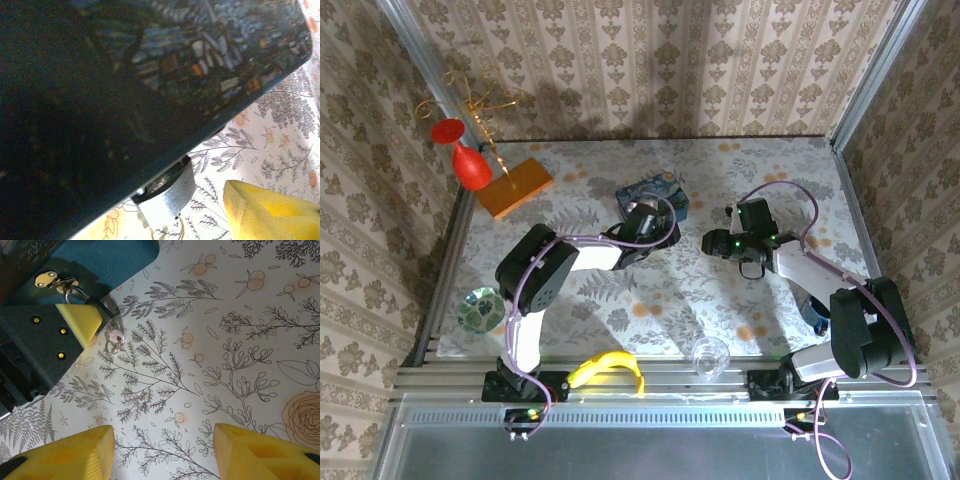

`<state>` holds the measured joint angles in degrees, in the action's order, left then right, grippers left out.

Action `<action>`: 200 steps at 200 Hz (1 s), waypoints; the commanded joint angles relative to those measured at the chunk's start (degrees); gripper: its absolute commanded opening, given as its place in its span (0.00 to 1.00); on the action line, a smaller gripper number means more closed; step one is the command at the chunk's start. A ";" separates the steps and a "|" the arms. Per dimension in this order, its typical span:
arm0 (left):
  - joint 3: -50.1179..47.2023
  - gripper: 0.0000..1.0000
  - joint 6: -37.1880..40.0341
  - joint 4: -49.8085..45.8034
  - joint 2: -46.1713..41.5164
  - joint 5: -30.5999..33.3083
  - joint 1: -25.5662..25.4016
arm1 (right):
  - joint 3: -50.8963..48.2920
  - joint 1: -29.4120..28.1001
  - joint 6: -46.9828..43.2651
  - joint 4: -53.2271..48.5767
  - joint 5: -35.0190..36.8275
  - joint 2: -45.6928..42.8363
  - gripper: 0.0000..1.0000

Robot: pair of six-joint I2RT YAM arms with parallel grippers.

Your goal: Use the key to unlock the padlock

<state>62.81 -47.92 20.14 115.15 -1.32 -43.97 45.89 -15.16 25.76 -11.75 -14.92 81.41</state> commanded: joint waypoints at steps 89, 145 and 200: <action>-1.32 0.48 -1.45 11.21 4.91 -1.94 0.27 | -0.01 -0.14 0.52 1.22 1.65 -1.24 0.55; -2.13 0.23 -2.10 12.15 3.96 -2.10 0.46 | -0.78 -0.22 -0.17 3.11 0.60 -0.83 0.54; -2.12 0.01 -6.28 10.12 0.76 -5.85 1.63 | -1.08 -3.07 -3.98 5.66 2.26 2.37 0.53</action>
<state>61.10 -51.64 31.48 118.65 -4.51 -43.40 45.39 -16.40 24.53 -8.01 -14.70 81.93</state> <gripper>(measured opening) 0.131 0.536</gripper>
